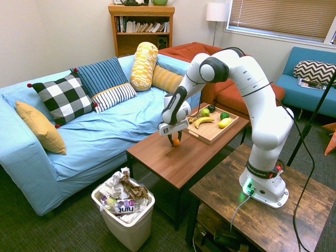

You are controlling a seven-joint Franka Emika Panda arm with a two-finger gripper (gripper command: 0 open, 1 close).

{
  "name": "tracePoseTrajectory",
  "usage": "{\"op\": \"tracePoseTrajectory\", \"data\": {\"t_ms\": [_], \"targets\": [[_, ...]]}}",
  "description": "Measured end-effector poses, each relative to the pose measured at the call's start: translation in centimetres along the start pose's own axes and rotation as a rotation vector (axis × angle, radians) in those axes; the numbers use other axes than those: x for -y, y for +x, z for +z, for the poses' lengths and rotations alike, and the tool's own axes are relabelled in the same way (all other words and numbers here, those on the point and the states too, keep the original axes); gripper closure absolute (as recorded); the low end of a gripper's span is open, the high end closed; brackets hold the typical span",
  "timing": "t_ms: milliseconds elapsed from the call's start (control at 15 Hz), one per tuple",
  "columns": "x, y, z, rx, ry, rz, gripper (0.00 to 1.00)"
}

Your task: Put the tangerine in the tray

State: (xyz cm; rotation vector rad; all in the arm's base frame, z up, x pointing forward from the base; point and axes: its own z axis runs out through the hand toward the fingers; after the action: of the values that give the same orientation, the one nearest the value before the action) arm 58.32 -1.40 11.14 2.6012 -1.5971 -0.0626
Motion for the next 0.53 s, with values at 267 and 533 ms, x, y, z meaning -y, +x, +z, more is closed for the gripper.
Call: {"op": "tracePoseTrajectory", "data": {"t_ms": [267, 533], "targets": [[-3.0, 4.6, -6.3, -0.046, 0.064, 0.051, 1.00], [-10.5, 13.0, -10.4, -0.082, 0.099, 0.175, 1.00]]}}
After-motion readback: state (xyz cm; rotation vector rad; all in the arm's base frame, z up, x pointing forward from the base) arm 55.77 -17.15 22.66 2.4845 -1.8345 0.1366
